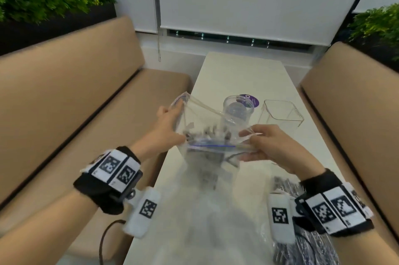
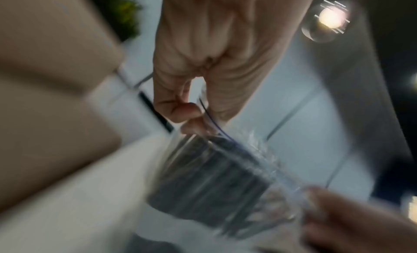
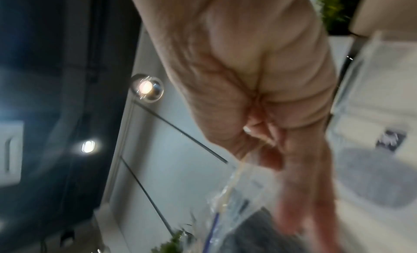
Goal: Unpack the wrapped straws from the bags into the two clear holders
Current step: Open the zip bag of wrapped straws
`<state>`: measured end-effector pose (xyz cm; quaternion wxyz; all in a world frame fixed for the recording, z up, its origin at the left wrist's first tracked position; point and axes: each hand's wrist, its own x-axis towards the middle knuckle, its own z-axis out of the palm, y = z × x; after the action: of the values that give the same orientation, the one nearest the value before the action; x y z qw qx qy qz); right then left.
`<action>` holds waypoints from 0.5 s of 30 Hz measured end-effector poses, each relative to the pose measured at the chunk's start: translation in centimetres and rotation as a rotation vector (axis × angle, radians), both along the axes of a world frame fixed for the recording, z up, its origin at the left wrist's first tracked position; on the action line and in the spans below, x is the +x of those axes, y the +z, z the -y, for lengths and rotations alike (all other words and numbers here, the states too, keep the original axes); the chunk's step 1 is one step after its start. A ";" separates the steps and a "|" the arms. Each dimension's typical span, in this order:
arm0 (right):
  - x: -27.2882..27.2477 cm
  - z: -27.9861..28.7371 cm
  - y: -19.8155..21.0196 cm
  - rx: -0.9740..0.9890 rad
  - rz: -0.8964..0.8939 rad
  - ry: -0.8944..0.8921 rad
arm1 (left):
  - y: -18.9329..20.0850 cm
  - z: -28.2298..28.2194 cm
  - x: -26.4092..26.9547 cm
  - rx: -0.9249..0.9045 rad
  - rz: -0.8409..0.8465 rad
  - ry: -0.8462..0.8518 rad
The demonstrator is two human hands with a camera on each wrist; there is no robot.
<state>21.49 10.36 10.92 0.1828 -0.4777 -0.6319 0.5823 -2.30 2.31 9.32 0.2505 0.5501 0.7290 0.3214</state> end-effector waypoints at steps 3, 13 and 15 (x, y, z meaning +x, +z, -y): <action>-0.1 -1.2 -0.6 0.071 -0.062 -0.100 | -0.1 -0.3 -0.9 -0.032 -0.230 -0.030; -3.3 0.1 -3.1 -0.133 -0.185 0.145 | -5.3 -2.6 0.8 -0.124 0.558 0.018; -3.1 -0.3 -2.7 -0.130 -0.252 0.050 | -4.9 -2.3 0.6 -0.187 0.351 -0.053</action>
<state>18.40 10.63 8.22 0.2147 -0.3959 -0.5767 0.6816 -1.66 4.62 4.42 0.4323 0.4788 0.6860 0.3365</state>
